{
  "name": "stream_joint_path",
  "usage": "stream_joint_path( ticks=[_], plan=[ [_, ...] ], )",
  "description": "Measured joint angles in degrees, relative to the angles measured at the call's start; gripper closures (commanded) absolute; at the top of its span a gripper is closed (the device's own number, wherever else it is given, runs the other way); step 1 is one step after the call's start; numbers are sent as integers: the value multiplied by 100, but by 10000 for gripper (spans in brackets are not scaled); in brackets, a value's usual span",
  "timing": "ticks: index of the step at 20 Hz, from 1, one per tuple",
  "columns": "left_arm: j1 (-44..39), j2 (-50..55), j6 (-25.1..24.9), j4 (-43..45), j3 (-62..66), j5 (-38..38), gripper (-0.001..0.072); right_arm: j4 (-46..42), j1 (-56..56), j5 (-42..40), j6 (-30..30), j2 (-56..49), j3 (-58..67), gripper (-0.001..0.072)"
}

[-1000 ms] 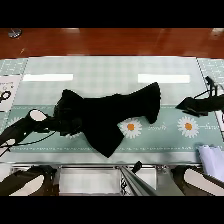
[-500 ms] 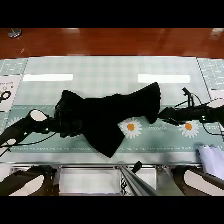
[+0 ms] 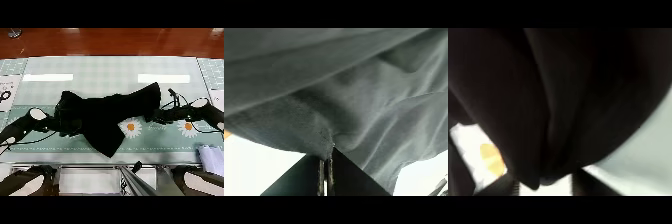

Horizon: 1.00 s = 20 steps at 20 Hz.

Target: Fold the shirts.

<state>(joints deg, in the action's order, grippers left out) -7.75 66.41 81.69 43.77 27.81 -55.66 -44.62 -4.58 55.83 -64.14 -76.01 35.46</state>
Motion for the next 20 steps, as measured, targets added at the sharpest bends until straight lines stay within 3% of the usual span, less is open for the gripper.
stream_joint_path(
  ticks=[2, 3, 8, 12, 20],
  plan=[
    [0, 0, 0, -11, 101, -15, 680, -63, 92, -264, -92, -42, -7, 650],
    [0, 0, 0, -13, 146, -22, 680, -72, 109, -317, -138, -52, -7, 679],
    [0, -20, -17, -28, 382, -48, 681, -354, 2, -385, -190, 157, -9, 680],
    [0, -240, -105, -26, 734, -66, 680, -664, -376, 0, -208, 1069, 195, 680],
    [0, -1432, -149, -24, 2649, 13, 681, -789, -848, 632, -463, 2802, 2116, 680]
  ],
)
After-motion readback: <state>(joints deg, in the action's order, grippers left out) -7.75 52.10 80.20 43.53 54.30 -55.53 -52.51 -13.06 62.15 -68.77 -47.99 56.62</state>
